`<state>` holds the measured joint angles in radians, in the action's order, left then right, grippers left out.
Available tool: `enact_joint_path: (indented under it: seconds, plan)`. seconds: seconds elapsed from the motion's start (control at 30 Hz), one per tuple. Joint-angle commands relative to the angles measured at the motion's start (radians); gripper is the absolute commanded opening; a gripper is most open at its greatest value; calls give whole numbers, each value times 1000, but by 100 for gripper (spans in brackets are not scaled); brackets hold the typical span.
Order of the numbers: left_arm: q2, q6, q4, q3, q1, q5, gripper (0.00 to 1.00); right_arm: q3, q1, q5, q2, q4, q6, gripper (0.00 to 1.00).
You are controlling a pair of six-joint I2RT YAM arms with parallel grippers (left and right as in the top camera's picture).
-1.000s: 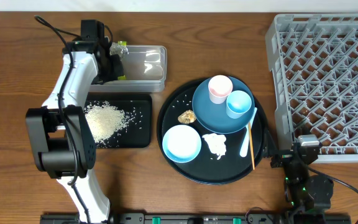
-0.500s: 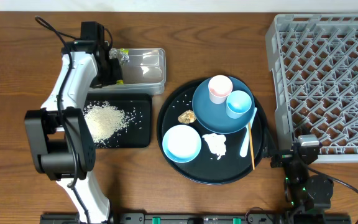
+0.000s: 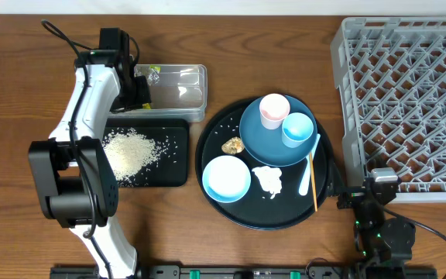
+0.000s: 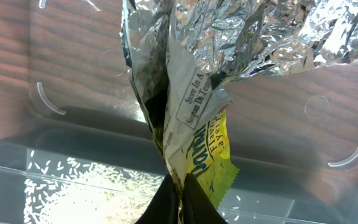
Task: Sort waste into correct bins and load items into the dishwasher rack
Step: 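Lower the wrappers into the clear container and open the left gripper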
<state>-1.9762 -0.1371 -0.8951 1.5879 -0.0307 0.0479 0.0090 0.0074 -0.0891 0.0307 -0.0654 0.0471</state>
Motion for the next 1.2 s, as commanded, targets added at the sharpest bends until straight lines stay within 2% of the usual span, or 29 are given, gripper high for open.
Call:
enact_joint_path:
  seconds: [0.0,0.2,1.17]
  plan:
    - [20,-10,-19,-13,-1,-21,6,-3,-7,7,0,-2,-11,99]
    - [20,-32,-41,-13,-2,-60,6,-3,-7,7,0,-2,-11,99]
    - [20,-32,-115,-13,-2,-61,6,-3,-7,7,0,-2,-11,99]
